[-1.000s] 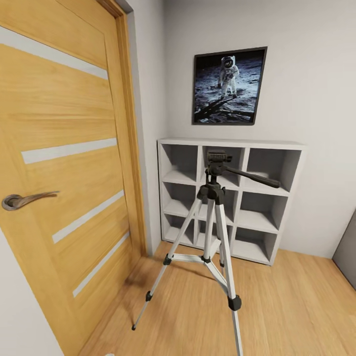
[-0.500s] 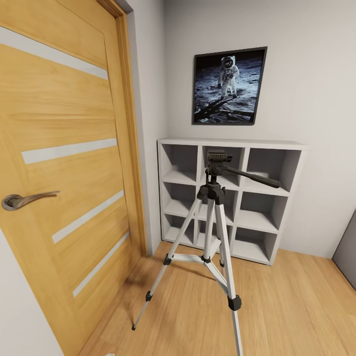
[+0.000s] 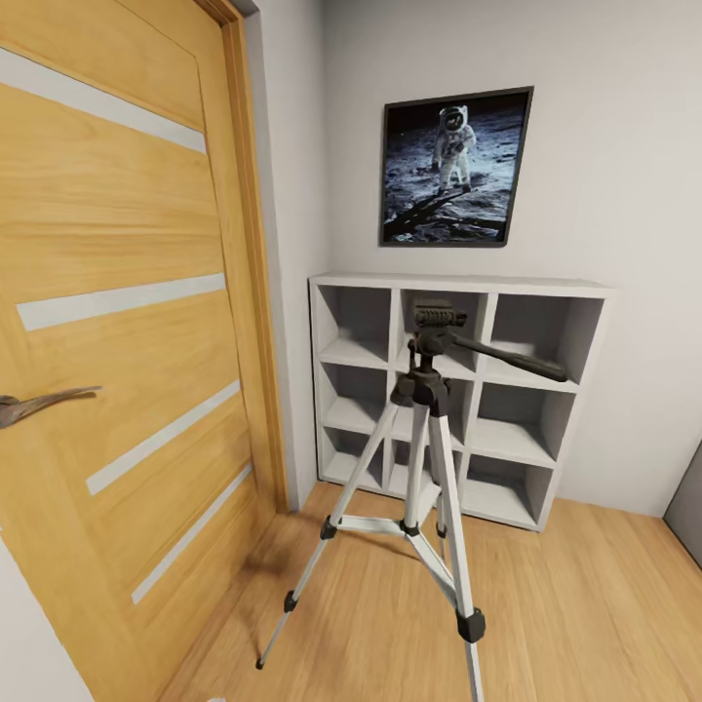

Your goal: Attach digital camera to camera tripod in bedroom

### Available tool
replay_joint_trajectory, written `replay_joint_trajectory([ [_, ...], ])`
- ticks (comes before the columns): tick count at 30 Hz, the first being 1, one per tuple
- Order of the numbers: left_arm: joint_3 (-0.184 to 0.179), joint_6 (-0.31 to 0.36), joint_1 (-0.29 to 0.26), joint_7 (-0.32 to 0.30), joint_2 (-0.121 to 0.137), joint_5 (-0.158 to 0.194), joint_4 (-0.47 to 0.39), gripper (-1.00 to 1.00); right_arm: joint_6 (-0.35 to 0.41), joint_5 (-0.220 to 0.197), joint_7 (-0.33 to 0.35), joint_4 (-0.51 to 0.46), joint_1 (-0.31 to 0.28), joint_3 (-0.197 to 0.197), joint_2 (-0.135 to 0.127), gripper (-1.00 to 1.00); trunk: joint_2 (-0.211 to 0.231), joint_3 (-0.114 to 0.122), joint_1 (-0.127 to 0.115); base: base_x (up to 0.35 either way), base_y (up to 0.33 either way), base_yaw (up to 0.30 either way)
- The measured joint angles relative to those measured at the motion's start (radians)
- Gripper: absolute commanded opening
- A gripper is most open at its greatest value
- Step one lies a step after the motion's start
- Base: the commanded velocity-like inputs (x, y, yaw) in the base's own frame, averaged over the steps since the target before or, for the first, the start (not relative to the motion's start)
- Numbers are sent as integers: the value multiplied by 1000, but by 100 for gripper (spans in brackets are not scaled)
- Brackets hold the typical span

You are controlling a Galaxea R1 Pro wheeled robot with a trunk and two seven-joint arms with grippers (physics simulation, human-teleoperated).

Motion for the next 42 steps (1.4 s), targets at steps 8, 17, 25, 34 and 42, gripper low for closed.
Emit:
replay_joint_trajectory([
  [8, -1, 0, 0, 0, 0, 0, 0, -100, -2, 0, -1, 0, 0, 0, 0, 100, 0, 0, 0, 230, 0, 0],
  [17, 0, 0, 0, 0, 0, 0, 0, -100, -1, 0, -1, 0, 0, 0, 1, 100, 0, 0, 1, 21, 0, 0],
  [25, -1, 0, 0, 0, 0, 0, 0, -100, 0, 0, -2, 0, 0, 0, 4, 100, 0, 0, 1, 0, 0, -33],
  [34, 0, 0, 0, 0, 0, 0, 0, -100, 0, -1, -1, 0, 0, 0, 6, 100, 0, 0, 1, 0, 0, -141],
  [42, 0, 0, 0, 0, 0, 0, 0, -100, 0, -1, -1, 0, 0, 0, 5, 100, 0, 0, 1, 0, 0, -11],
])
